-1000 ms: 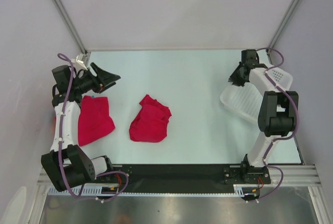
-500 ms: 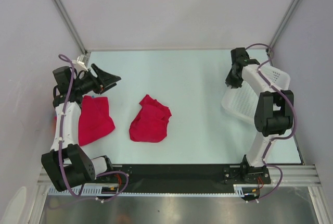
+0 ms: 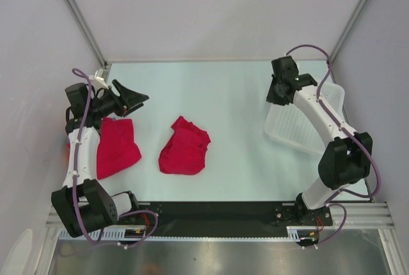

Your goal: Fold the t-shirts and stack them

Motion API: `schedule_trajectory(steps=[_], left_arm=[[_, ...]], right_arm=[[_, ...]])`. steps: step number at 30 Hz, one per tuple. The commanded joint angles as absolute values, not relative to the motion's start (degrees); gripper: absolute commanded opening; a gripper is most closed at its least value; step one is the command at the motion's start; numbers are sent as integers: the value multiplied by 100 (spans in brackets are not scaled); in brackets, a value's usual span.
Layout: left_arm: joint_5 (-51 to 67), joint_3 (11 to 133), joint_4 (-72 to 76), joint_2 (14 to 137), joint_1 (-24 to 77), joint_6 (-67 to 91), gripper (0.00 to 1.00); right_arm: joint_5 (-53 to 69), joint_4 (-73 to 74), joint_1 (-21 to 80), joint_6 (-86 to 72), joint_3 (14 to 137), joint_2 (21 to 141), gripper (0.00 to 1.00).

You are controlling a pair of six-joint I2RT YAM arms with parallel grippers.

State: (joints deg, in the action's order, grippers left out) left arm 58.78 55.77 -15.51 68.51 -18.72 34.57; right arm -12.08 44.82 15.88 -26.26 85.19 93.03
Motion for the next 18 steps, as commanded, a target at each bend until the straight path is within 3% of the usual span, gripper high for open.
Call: schedule_trajectory(steps=[1,6,18], left_arm=[[6047,5432,-1397,6557,-1925,3489,70],[6021,5317,-1397,6548,-1925,3498,70],[5871,5185,-1389,6451,-1916,3533,70]], right_arm=[[-1160,4430,1608,-2645,7658,9176,25],[-1388,4438,2125,-2698,7278,8825,25],[-2056,5045,3331,-2830,7734,8280,25]])
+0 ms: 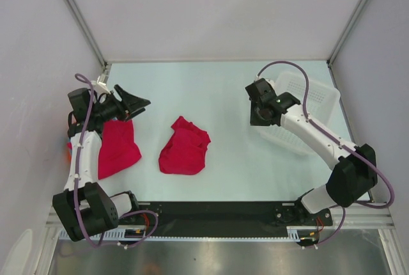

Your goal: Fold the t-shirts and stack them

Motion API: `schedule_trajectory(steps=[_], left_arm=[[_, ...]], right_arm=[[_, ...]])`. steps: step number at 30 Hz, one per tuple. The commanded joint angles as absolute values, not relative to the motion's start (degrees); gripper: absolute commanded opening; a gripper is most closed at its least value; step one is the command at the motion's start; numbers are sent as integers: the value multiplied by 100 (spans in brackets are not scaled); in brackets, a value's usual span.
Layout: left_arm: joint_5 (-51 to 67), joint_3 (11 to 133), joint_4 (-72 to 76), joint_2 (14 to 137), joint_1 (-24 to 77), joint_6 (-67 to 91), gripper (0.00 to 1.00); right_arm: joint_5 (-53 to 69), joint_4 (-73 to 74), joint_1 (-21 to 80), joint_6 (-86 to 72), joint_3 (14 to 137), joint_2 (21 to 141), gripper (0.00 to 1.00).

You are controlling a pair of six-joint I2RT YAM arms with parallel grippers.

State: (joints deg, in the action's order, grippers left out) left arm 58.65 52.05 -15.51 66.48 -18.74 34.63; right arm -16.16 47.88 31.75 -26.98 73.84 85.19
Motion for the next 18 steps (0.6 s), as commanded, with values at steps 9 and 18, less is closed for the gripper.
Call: schedule_trajectory(steps=[9,18], left_arm=[[5748,5186,-1371,6565,-1802,3542,69],[5739,5194,-1266,6724,-1758,3551,70]], right_arm=[[-1390,4765,3902,-3094,7367,8253,25],[-783,4070,3648,-3383,6469,8736,24]])
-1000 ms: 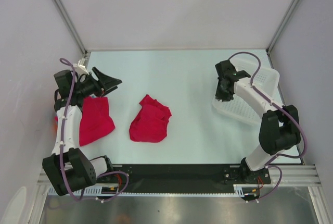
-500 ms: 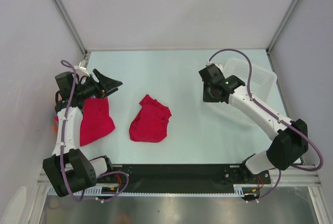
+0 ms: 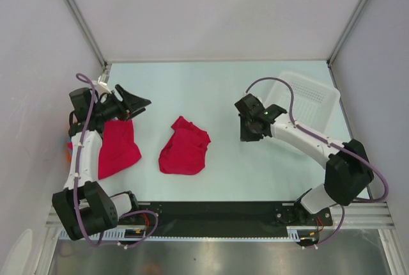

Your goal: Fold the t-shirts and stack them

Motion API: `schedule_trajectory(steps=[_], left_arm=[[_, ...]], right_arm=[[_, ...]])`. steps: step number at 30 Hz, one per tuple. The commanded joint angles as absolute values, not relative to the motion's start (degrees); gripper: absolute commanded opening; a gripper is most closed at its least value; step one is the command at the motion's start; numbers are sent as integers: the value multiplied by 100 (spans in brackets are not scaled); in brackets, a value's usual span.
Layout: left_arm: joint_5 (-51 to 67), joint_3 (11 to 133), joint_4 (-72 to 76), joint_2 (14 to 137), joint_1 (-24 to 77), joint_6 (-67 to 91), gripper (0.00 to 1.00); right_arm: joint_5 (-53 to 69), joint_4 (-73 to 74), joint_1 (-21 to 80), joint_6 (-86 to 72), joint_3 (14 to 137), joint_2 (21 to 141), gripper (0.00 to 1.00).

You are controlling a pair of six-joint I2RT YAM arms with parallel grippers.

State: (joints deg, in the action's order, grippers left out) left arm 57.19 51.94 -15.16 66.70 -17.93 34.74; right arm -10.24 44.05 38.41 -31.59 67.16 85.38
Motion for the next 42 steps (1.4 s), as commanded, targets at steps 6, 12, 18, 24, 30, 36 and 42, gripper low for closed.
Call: schedule_trajectory(steps=[6,12,18,24,30,36,42], left_arm=[[5757,5247,-1169,6864,-1749,3542,69],[5783,5265,-1038,7049,-1749,3586,69],[5783,5247,-967,7136,-1749,3595,69],[5810,5221,-949,7137,-1749,3604,69],[5792,5168,-932,7110,-1749,3612,69],[5801,5142,-914,7040,-1740,3647,69],[5818,5098,-940,6987,-1740,3639,69]], right_arm=[[-343,3683,2629,-3655,5740,8842,23],[-378,3691,1847,-3858,5379,8596,23],[-378,3718,584,-3946,4931,8026,24],[-342,3612,-728,-3903,4711,7401,24],[-211,3717,-818,-3752,4931,6988,22],[-430,4033,200,-3946,5167,6434,21],[-914,4403,1097,-3964,5791,6074,21]])
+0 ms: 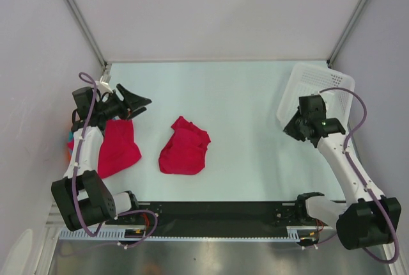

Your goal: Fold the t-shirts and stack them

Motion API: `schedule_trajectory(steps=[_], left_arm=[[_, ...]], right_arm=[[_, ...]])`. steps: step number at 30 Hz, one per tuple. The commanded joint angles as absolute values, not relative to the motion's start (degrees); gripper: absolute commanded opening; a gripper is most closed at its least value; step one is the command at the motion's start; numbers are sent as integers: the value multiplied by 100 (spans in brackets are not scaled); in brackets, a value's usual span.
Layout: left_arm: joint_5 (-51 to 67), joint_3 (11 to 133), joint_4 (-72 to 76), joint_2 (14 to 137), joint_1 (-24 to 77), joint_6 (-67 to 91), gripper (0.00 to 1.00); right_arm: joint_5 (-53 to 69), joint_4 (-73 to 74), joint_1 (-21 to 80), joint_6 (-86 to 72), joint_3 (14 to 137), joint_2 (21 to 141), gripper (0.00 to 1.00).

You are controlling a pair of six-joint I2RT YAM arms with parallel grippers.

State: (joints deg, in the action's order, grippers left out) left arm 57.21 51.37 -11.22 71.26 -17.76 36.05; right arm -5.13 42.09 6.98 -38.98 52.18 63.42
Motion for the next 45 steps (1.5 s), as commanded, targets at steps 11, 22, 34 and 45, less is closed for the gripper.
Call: schedule_trajectory(steps=[11,22,34,45], left_arm=[[5792,5159,-1186,6742,-1670,3569,69],[5836,5519,-1318,6521,-1670,3744,69],[5854,5502,-1415,6618,-1670,3595,69],[5862,5484,-1318,6750,-1670,3586,69]], right_arm=[[-158,4130,2416,-3104,7609,8400,19],[167,4236,2005,-2347,9878,11459,18],[-237,3911,1565,-2654,8869,11945,14],[-61,3156,546,-3260,6867,10785,15]])
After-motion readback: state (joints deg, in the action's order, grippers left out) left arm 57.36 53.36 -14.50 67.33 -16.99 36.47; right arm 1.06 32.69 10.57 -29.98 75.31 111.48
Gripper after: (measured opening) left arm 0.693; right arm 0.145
